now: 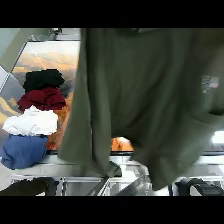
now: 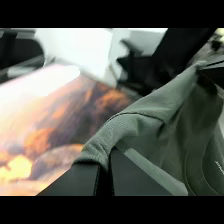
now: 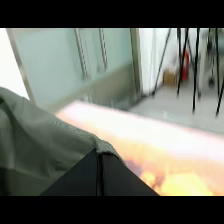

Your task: Fold the shirts.

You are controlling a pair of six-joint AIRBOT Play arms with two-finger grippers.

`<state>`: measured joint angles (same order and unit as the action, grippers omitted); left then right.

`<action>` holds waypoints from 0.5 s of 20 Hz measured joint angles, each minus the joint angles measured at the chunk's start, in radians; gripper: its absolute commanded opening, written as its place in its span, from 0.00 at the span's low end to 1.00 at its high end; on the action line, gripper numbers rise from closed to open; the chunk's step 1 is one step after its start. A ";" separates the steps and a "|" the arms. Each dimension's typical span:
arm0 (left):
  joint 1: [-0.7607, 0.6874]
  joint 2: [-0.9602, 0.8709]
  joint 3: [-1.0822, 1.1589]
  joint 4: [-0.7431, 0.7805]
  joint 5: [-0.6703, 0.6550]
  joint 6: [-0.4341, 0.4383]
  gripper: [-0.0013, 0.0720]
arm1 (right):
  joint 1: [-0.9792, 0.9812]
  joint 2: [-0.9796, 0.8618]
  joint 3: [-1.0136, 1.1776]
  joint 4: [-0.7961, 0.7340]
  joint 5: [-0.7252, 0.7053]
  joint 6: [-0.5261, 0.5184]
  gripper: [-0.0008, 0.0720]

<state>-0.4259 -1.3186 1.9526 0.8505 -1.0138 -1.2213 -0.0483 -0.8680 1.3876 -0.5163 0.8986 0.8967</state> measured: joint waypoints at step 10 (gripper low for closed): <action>0.290 -0.464 0.079 0.014 -0.104 0.001 1.00 | -0.085 -0.556 -0.027 -0.223 -0.176 0.151 0.67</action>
<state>-0.1360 -1.7828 2.0315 0.8642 -1.1175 -1.2201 -0.1333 -1.4242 1.3609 -0.7391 0.7227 1.0481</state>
